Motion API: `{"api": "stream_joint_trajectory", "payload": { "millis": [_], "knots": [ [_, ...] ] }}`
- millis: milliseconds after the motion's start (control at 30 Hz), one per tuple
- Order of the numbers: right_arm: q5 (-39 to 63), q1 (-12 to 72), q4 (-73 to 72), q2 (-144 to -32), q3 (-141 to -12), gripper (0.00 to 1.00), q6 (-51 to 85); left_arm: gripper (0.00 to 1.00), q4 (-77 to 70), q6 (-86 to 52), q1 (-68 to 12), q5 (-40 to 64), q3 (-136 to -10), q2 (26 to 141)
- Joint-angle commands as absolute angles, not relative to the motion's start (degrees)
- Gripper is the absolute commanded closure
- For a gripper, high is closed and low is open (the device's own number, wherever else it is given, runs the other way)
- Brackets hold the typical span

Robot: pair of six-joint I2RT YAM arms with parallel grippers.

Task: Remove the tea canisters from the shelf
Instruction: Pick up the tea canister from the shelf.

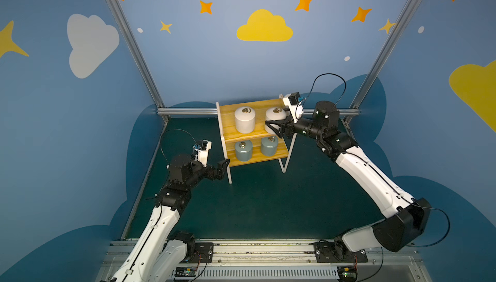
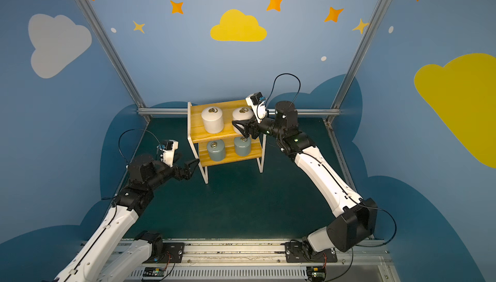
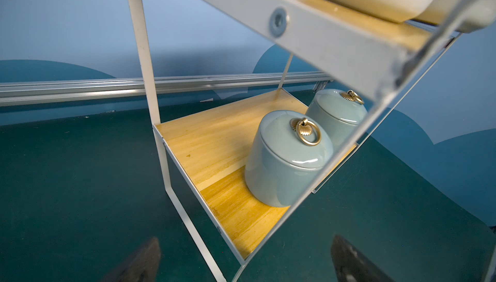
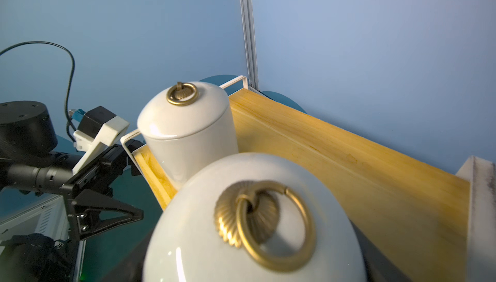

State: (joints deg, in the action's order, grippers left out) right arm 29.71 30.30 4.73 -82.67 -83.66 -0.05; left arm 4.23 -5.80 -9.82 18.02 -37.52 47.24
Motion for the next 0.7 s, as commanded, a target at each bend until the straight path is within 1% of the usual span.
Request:
{"api": "stream_joint_trajectory", "payload": {
  "millis": [0, 367, 667],
  "knots": [
    [31.0, 31.4, 2.5, -77.5, -83.9, 0.37, -0.9, 0.00, 3.6, -5.5, -10.0, 18.4, -39.3, 47.3],
    [27.6, 36.1, 5.4, -68.7, -77.0, 0.37, -1.7, 0.00, 3.4, -5.7, -10.0, 18.7, -38.6, 46.6],
    [21.4, 44.5, 4.8, -60.9, -66.0, 0.38, -1.3, 0.00, 3.5, -6.4, -10.0, 18.7, -37.4, 44.5]
  ]
}}
